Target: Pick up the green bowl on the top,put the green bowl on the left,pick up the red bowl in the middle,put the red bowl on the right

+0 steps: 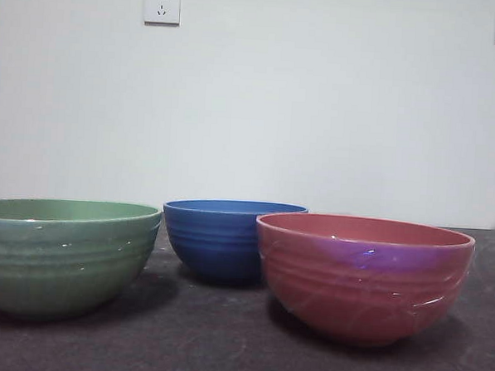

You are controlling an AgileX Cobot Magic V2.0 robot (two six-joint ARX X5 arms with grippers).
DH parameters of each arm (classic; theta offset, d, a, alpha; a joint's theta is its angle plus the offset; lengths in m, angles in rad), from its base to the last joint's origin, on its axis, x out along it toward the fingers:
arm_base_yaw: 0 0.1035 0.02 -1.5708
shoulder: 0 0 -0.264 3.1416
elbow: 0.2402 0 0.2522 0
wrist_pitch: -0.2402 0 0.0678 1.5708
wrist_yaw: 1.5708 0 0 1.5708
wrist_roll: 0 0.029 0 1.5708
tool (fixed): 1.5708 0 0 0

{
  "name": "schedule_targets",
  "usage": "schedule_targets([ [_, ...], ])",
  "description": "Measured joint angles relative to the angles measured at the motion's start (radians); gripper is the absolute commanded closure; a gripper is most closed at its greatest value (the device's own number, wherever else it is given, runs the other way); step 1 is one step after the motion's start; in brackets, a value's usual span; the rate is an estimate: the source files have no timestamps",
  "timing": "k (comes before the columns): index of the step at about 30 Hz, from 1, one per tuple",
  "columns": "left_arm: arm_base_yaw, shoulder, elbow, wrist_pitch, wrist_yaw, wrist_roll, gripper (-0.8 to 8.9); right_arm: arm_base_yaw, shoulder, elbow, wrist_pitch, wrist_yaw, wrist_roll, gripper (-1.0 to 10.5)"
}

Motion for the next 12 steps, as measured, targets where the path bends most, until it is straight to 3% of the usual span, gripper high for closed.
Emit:
schedule_targets([
  [7,0.017,-0.069,-0.003,-0.01,-0.016,0.042,8.17,0.0,0.0,0.0,0.0,0.0,0.0,9.6],
  [12,0.181,-0.283,-0.076,0.174,0.064,0.111,8.17,0.0,0.0,0.0,0.0,0.0,0.0,9.6],
])
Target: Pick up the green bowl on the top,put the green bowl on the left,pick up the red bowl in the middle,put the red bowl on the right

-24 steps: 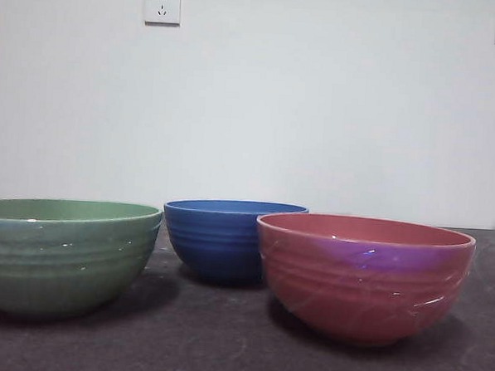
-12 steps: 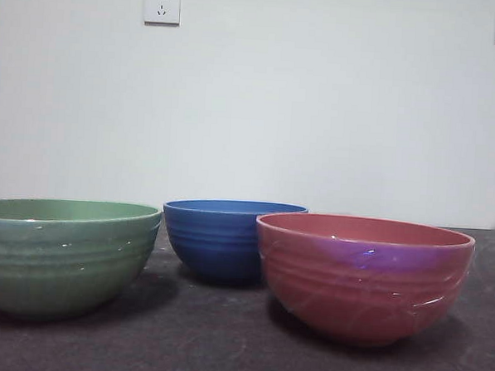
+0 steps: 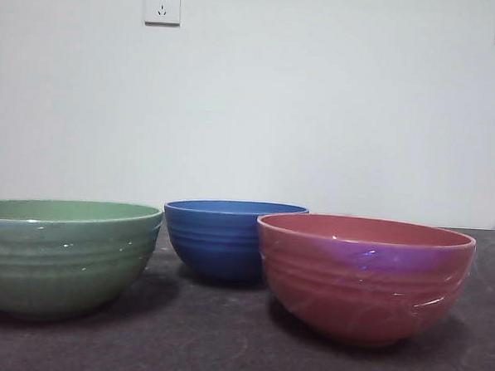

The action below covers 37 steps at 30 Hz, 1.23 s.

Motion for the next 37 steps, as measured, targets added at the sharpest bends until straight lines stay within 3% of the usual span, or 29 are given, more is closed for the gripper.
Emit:
schedule_targets([
  [4,0.153,-0.119,-0.171,0.169,0.014,0.003,8.17,0.0,0.0,0.0,0.0,0.0,0.0,9.6],
  [9,0.256,-0.169,-0.405,0.222,0.016,-0.012,8.17,0.0,0.0,0.0,0.0,0.0,0.0,9.6],
  [18,0.271,-0.181,-0.606,0.251,0.016,-0.058,8.17,0.0,0.0,0.0,0.0,0.0,0.0,9.6],
  [26,0.277,-0.218,-0.634,0.267,0.017,-0.113,8.17,0.0,0.0,0.0,-0.006,0.0,0.0,9.6],
  [37,0.277,-0.218,-0.634,0.267,0.017,-0.123,8.17,0.0,0.0,0.0,-0.007,0.0,0.0,9.6],
])
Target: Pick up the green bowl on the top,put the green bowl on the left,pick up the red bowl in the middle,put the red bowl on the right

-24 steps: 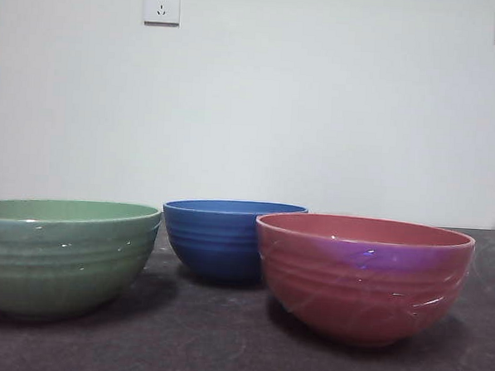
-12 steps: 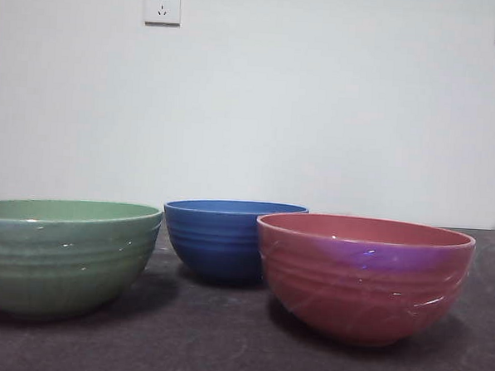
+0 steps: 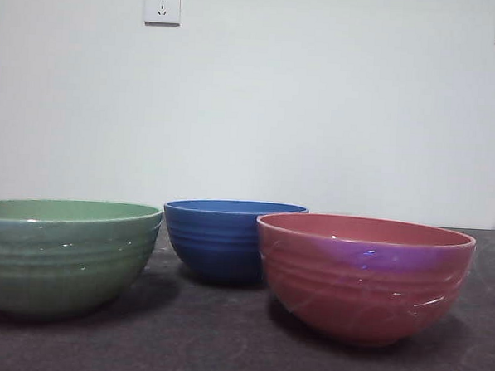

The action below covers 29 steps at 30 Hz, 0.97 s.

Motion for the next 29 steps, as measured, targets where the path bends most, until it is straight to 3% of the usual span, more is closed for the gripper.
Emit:
schedule_targets([
  [12,0.0,0.0,0.0,0.0,0.0,0.0,8.17,0.0,0.0,0.0,0.0,0.0,-0.002,9.6],
  [18,0.0,0.0,0.0,0.0,0.0,0.0,8.17,-0.044,-0.069,-0.023,-0.073,-0.016,-0.062,9.5],
  [21,0.0,0.0,0.0,0.0,0.0,0.0,8.17,-0.156,-0.154,-0.083,-0.039,-0.103,-0.079,9.5],
  [29,0.0,0.0,0.0,0.0,0.0,0.0,8.17,-0.488,-0.271,-0.34,0.171,-0.47,-0.122,9.5],
])
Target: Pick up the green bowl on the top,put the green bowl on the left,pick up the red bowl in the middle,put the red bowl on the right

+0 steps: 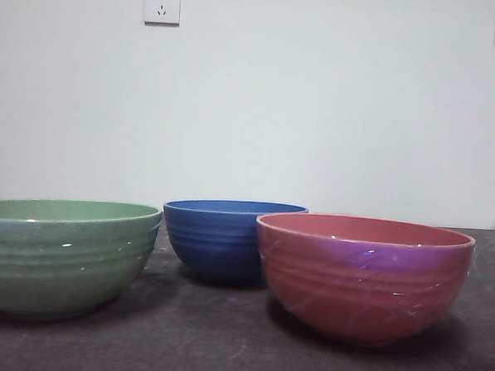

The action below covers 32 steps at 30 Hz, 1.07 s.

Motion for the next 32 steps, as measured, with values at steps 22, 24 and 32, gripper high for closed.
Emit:
schedule_targets([
  [22,0.0,0.0,0.0,0.0,0.0,0.0,8.17,-0.048,-0.11,-0.226,0.058,-0.028,0.024,9.5],
  [24,0.0,0.0,0.0,0.0,0.0,0.0,8.17,-0.048,-0.109,-0.226,0.058,-0.028,0.024,9.5],
  [32,0.0,0.0,0.0,0.0,0.0,0.0,8.17,-0.048,-0.109,-0.226,0.058,-0.028,0.024,9.5],
])
